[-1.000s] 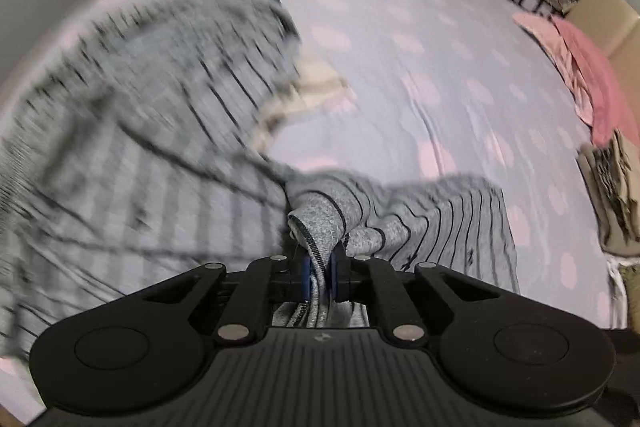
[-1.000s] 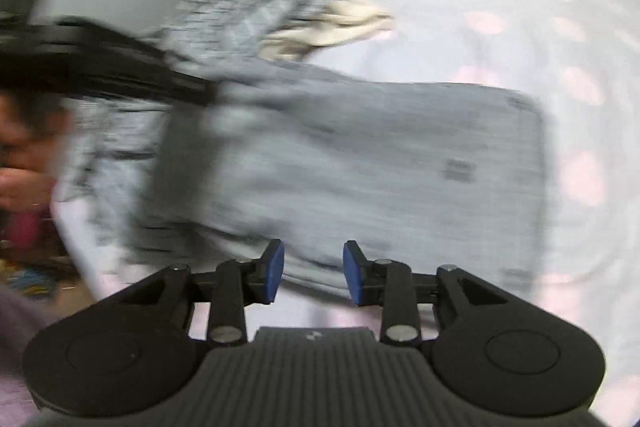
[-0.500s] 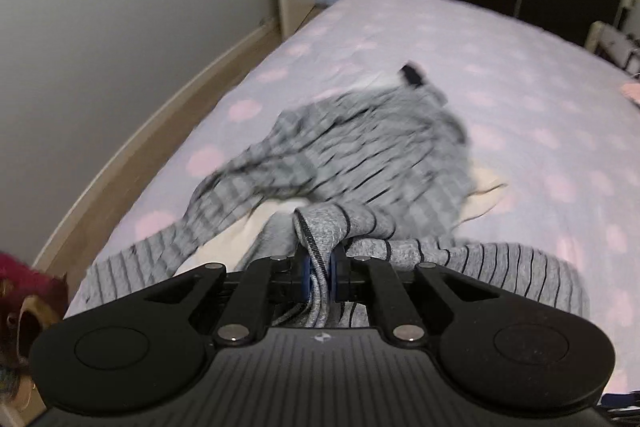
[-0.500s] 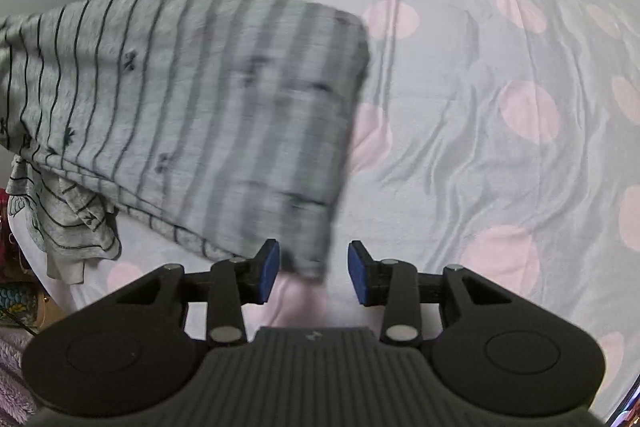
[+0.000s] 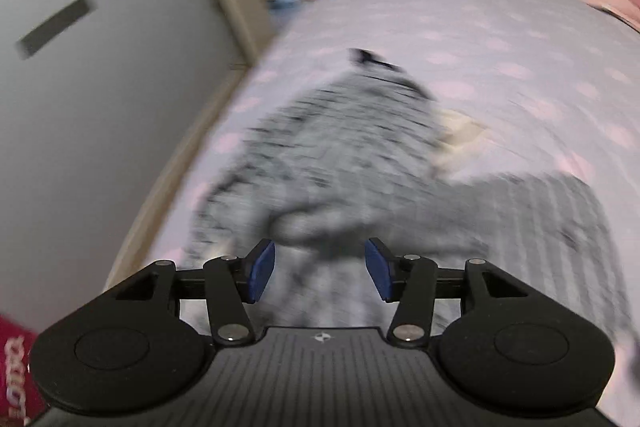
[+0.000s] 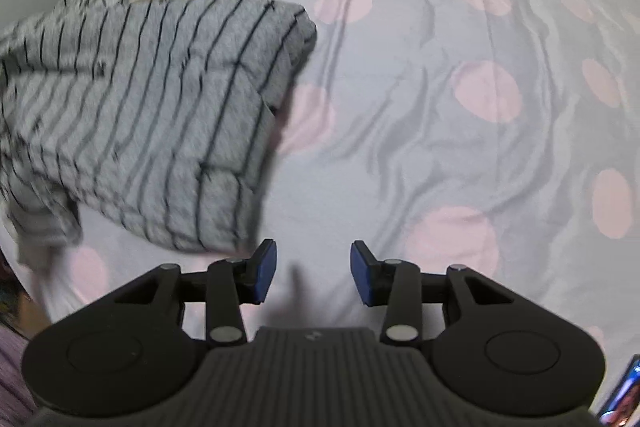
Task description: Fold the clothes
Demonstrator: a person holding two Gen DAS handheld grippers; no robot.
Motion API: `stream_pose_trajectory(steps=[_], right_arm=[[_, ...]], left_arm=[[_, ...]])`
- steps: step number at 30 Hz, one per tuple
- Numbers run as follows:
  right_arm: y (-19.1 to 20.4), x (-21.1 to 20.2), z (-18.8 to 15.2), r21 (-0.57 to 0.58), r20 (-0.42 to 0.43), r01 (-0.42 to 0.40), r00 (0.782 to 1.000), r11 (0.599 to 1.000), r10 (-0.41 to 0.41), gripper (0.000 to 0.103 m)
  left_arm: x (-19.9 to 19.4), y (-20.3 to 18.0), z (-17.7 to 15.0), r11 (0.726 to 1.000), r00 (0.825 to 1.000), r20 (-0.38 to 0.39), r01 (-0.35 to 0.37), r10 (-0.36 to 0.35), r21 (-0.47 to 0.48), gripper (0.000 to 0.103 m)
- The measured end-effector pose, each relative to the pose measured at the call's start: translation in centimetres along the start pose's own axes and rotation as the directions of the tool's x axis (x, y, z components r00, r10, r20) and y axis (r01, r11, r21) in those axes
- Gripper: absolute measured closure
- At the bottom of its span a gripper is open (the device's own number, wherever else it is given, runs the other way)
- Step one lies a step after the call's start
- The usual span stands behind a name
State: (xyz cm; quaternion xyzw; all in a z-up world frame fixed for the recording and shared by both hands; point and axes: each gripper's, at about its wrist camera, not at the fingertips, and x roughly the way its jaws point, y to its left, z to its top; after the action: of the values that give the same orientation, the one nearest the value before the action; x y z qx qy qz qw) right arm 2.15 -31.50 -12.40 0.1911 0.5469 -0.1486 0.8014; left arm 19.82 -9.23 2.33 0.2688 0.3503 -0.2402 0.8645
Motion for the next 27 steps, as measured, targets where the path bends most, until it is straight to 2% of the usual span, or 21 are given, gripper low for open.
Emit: stream_pose_trajectory(steps=[4, 7, 12, 14, 16, 19, 24, 27], right_arm=[[0.4, -0.3, -3.4, -0.051, 0.025, 0.040, 0.999, 0.998, -0.039, 0.057], [0.8, -0.8, -6.4, -0.102, 0.061, 0.081, 0.995, 0.991, -0.076, 0.057], [0.8, -1.6, -10.9, -0.155, 0.148, 0.131, 0.983, 0.979, -0.108, 0.053], [0.5, -1.3, -11.9, -0.180, 0.155, 0.164, 0.978, 0.970, -0.136, 0.051], [0.1, -0.9, -12.8, -0.205, 0.158, 0.200, 0.973, 0.958, -0.169, 0.051], [-1.0, -0.8, -13.3, -0.207, 0.157, 0.242, 0.965, 0.948, -0.212, 0.051], [-2.7, -1.0, -12.6, -0.150, 0.143, 0.226, 0.968, 0.963, -0.205, 0.051], [-3.2, -0.9, -12.3, -0.131, 0.129, 0.214, 0.972, 0.968, -0.197, 0.050]], left_arm=[[-1.2, -5.3, -2.1, 0.993, 0.996, 0.000, 0.088, -0.089, 0.074, 0.055], [-1.7, -9.4, -4.3, 0.980, 0.985, -0.012, 0.171, -0.171, 0.106, 0.055], [-2.1, -16.1, -7.5, 0.948, 0.970, -0.016, 0.240, -0.242, 0.208, 0.053], [-1.8, -18.4, -8.2, 0.934, 0.966, -0.041, 0.257, -0.255, 0.250, 0.051], [-1.6, -20.2, -8.8, 0.925, 0.966, -0.042, 0.255, -0.254, 0.280, 0.051], [-0.9, -22.5, -9.2, 0.927, 0.976, -0.019, 0.211, -0.216, 0.309, 0.047], [0.8, -25.4, -9.5, 0.928, 0.991, 0.049, 0.101, -0.127, 0.359, 0.042], [2.2, -26.4, -9.9, 0.919, 0.995, 0.024, 0.081, -0.098, 0.386, 0.042]])
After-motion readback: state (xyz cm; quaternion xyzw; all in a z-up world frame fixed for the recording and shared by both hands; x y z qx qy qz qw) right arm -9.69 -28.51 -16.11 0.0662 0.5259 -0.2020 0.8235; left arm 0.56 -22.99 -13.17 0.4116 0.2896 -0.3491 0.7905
